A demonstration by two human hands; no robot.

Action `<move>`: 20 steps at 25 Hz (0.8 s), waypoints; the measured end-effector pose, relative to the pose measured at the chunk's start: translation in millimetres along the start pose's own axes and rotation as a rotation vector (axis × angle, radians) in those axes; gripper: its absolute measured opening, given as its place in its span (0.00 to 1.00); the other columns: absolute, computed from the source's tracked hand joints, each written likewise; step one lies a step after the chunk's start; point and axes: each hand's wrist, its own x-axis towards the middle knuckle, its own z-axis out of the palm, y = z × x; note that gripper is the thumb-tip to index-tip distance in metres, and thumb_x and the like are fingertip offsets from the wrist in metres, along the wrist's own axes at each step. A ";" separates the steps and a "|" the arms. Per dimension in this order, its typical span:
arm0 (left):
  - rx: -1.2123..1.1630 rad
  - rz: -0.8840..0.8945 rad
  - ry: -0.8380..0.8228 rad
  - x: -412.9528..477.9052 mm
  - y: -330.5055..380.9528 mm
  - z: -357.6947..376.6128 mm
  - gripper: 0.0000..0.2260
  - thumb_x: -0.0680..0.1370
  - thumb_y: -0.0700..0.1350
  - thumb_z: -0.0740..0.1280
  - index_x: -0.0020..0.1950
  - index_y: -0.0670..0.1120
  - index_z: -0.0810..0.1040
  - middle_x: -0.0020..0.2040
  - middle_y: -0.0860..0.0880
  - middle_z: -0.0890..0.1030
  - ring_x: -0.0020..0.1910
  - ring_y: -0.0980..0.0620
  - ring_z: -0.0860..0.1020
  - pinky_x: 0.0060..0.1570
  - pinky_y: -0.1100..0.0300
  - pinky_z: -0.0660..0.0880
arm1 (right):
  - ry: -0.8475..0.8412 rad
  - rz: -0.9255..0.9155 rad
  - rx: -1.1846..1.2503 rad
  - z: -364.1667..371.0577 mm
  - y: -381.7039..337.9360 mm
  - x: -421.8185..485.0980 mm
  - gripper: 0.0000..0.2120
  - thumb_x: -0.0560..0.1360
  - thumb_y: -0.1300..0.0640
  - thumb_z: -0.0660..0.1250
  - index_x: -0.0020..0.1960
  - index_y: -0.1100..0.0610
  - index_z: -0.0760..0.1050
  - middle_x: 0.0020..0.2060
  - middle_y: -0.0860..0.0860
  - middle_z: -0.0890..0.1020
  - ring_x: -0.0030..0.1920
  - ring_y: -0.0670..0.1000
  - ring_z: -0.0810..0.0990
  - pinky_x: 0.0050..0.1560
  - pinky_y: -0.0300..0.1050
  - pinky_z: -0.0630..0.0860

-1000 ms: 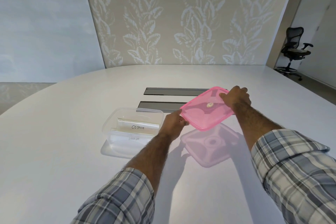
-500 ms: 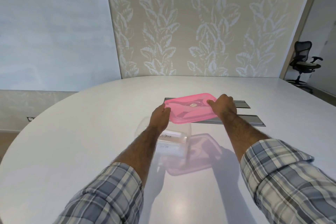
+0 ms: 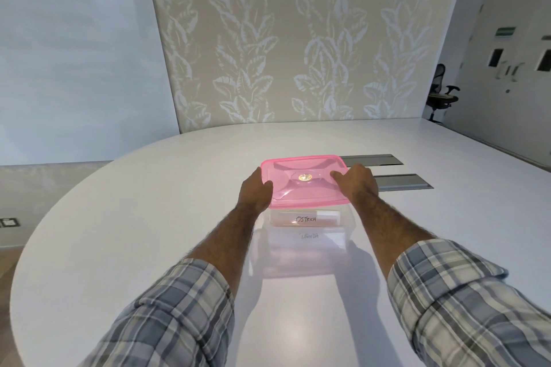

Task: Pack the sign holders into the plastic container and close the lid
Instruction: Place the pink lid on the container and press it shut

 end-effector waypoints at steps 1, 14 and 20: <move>0.003 -0.005 -0.013 2.3 -4.6 -1.6 0.14 0.77 0.40 0.59 0.62 0.44 0.74 0.55 0.46 0.80 0.50 0.47 0.74 0.47 0.61 0.66 | -0.007 -0.001 -0.011 0.4 -3.0 -2.4 0.26 0.72 0.42 0.70 0.58 0.63 0.76 0.57 0.60 0.81 0.55 0.61 0.80 0.48 0.47 0.74; 0.117 -0.064 -0.146 1.2 -33.6 22.1 0.15 0.77 0.42 0.61 0.63 0.44 0.75 0.59 0.45 0.80 0.55 0.45 0.76 0.49 0.61 0.67 | -0.185 0.059 -0.129 20.1 16.0 -9.7 0.22 0.72 0.45 0.70 0.58 0.61 0.77 0.55 0.57 0.82 0.51 0.57 0.80 0.45 0.44 0.71; 0.194 -0.074 -0.172 1.0 -39.7 26.6 0.14 0.79 0.44 0.61 0.63 0.41 0.77 0.60 0.43 0.80 0.59 0.43 0.76 0.51 0.60 0.69 | -0.200 0.077 -0.154 25.5 18.3 -9.8 0.23 0.72 0.45 0.70 0.59 0.60 0.76 0.58 0.57 0.81 0.57 0.59 0.80 0.51 0.47 0.74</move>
